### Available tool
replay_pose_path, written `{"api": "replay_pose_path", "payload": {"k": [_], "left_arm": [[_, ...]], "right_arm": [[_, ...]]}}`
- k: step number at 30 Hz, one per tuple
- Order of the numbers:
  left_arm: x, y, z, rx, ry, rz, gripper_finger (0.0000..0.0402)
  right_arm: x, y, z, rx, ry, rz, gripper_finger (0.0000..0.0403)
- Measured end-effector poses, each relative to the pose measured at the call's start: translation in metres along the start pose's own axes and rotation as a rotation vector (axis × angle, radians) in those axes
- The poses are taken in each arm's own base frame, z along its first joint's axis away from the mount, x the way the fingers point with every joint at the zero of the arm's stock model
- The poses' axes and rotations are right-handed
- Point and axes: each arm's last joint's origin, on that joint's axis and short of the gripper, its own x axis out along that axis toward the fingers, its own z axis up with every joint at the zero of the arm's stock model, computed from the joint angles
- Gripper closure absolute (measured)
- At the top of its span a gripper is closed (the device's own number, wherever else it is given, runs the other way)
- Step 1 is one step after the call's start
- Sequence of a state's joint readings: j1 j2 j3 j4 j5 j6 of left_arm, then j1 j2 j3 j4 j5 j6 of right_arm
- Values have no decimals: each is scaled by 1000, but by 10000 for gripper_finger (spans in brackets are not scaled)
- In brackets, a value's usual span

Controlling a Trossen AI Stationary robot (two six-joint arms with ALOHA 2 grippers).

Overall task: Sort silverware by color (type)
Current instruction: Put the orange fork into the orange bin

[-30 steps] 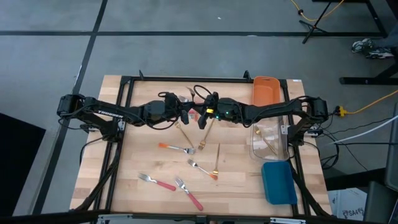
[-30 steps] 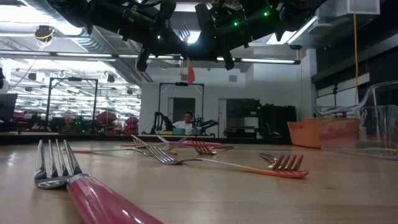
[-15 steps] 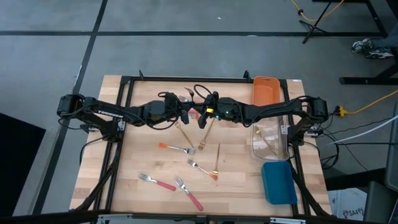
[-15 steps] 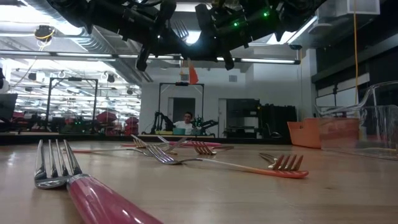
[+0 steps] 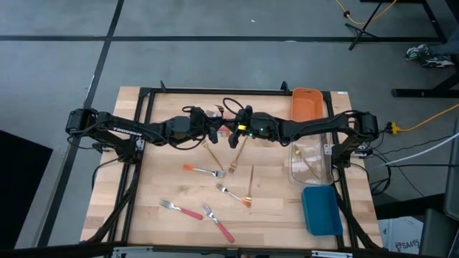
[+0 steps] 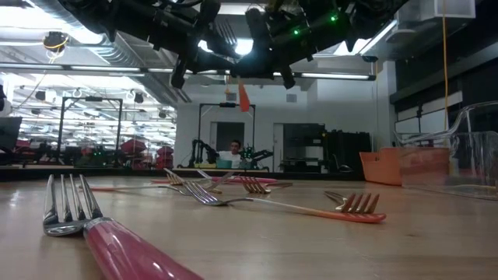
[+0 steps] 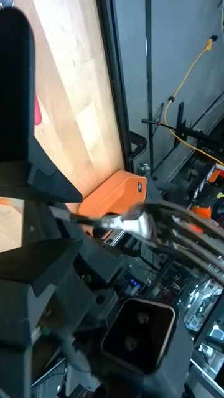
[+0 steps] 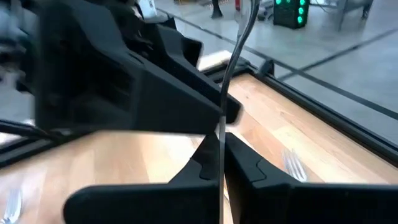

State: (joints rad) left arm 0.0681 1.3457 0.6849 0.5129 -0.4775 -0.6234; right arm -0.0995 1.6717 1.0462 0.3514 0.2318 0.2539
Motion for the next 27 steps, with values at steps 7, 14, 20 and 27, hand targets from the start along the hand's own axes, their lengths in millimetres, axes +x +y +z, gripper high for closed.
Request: {"api": "replay_pose_path", "payload": {"k": [7,14,20,27], "left_arm": [[0,0,0,3,3,3,305],[0,0,-1,5,12,4,307],[-1,-1,-3,7,21,-3,307],[-1,-1,-4,11,29,-1,307]], "right_arm": [[-8,-17,4,-9,89,-64,403],[-36,-39,20,-8,188,-126,403],[-71,-68,33,7,302,-232,403],[-111,-110,42,63,408,-397,403]]}}
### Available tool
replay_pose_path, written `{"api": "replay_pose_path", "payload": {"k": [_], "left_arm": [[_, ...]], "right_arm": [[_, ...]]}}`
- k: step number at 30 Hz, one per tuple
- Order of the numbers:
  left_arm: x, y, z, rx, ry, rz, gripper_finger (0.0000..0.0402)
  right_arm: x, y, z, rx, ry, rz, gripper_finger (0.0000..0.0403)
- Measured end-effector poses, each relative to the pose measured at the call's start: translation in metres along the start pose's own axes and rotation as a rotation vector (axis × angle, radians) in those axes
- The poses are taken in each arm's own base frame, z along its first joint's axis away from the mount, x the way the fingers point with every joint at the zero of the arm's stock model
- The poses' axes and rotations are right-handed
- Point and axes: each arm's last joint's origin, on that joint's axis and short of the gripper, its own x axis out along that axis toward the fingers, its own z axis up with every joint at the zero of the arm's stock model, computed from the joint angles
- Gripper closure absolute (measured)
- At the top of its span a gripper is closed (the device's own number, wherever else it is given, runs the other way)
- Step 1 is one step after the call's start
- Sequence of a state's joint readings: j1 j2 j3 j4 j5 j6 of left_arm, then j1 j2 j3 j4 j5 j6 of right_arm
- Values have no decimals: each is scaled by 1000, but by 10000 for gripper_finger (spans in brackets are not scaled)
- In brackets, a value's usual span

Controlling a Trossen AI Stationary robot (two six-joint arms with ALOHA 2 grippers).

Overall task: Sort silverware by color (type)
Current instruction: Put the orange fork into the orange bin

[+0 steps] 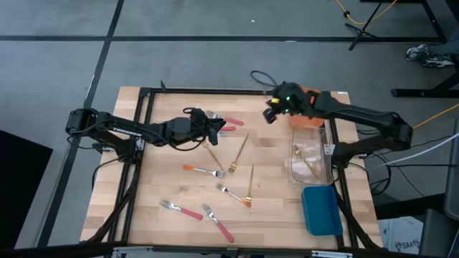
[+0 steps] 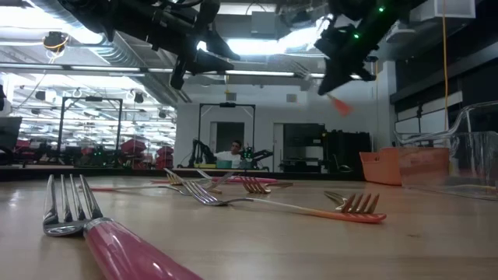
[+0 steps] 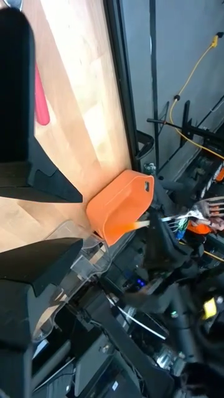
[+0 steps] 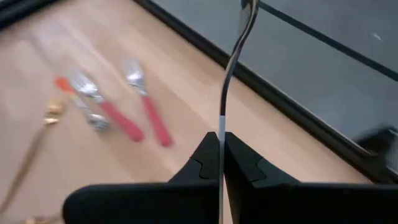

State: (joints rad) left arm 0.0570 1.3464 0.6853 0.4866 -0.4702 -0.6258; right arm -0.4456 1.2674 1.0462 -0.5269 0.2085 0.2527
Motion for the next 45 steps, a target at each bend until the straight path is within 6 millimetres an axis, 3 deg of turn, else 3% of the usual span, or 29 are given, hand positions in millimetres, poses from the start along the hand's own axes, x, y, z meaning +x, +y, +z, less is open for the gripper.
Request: {"api": "replay_pose_path", "payload": {"k": [8,19,32,45], "left_arm": [[0,0,0,0,0,0,307],[0,0,0,2,2,2,307],[0,0,0,9,3,2,307],[0,0,0,9,3,2,308]], "right_arm": [[-3,-52,-8,48,155,-167,403],[-6,-95,-19,90,301,-289,403],[-14,-126,-32,203,441,-284,403],[19,-132,-45,184,637,-284,403]]}}
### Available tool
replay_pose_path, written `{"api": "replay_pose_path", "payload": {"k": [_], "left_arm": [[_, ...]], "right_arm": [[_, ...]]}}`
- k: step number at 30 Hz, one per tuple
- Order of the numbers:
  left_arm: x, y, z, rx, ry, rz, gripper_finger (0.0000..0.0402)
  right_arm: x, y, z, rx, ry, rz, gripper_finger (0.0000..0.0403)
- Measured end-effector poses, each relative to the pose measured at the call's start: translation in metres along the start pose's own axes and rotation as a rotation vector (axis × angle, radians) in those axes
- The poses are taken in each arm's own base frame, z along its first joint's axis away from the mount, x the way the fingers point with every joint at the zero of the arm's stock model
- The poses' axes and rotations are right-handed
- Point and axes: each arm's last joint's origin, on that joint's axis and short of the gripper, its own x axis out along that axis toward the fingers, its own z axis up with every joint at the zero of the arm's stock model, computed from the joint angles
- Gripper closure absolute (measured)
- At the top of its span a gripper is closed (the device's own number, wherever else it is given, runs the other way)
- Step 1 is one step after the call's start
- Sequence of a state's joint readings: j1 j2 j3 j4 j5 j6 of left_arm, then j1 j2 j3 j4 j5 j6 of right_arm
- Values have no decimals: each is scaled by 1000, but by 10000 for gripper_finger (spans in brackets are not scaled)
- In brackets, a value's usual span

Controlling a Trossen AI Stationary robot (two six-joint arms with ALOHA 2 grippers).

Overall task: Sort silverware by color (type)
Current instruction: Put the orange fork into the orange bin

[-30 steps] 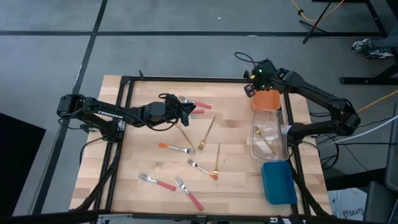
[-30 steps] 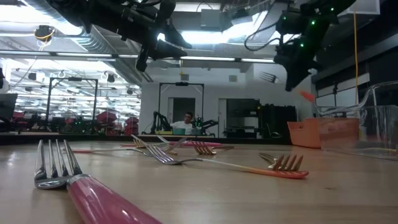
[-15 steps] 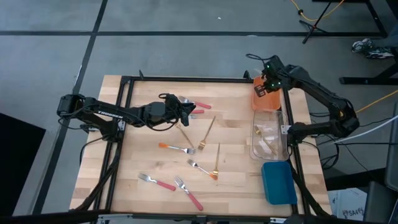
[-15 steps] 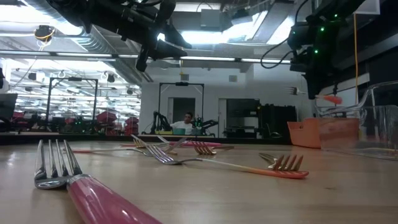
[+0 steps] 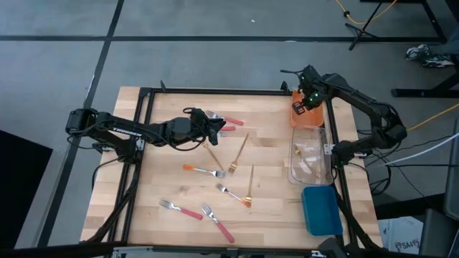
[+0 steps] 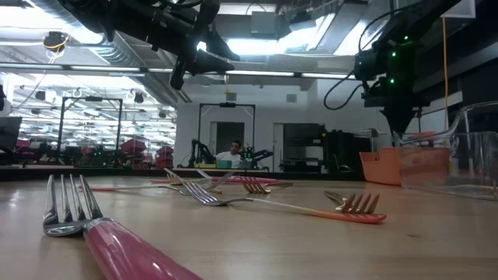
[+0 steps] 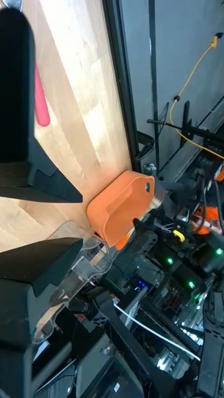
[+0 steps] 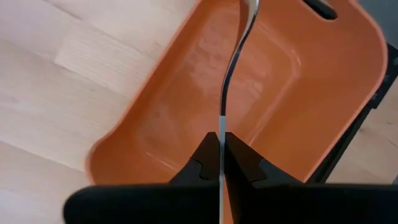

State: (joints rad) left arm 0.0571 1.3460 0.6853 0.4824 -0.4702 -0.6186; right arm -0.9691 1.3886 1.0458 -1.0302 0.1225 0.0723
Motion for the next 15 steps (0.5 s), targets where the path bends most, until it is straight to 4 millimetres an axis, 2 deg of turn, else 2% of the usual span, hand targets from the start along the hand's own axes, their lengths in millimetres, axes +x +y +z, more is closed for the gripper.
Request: {"api": "replay_pose_path", "payload": {"k": [8,15], "left_arm": [[0,0,0,0,1,0,308],[0,0,0,0,0,0,308]], "right_arm": [[9,1,1,-10,56,-20,403],[9,1,1,-10,55,-20,403]]}}
